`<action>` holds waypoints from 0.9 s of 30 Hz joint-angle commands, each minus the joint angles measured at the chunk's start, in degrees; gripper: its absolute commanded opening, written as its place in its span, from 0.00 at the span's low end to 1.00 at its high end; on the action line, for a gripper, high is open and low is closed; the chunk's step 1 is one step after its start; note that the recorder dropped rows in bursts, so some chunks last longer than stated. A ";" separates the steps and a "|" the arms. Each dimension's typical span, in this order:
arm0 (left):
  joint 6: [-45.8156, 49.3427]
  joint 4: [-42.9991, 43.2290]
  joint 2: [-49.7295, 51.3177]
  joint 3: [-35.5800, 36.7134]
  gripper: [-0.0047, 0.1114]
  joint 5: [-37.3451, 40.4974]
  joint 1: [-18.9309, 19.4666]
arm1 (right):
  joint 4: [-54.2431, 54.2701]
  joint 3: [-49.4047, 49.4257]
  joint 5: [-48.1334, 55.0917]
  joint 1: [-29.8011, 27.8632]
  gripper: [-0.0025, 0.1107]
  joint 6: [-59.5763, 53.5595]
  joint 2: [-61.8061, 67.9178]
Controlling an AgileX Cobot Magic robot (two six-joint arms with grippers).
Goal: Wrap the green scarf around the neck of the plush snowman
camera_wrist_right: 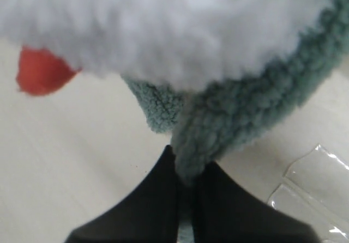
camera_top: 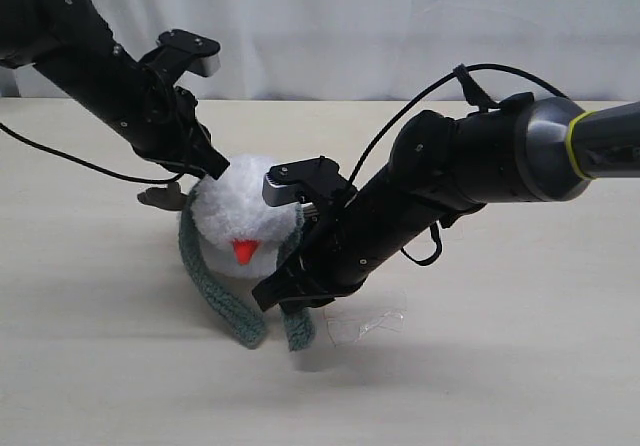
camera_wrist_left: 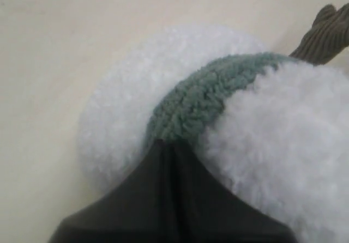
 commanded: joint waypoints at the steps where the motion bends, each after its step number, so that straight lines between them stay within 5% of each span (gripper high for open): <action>1: -1.28 -2.16 -4.03 -0.36 0.04 -1.71 0.05 | 0.00 0.30 0.35 -0.07 0.06 0.36 -0.47; 5: -6.69 0.49 -5.92 -0.36 0.07 1.03 0.05 | 0.00 0.30 0.35 -0.07 0.06 0.65 -0.47; 12: -13.17 5.73 -6.43 -0.36 0.32 9.11 0.05 | 0.00 0.30 0.97 -0.07 0.06 1.05 -0.47; 16: -15.39 6.79 -8.76 1.05 0.34 14.82 0.05 | 0.26 0.30 0.95 -0.07 0.06 1.05 -0.47; 21: -22.73 13.72 -15.00 5.98 0.34 9.46 0.05 | 0.26 0.30 0.95 -0.07 0.06 1.05 -0.47; 27: -21.72 5.60 -21.83 20.67 0.34 -2.49 0.05 | 0.25 0.30 0.71 -0.07 0.06 1.05 -0.47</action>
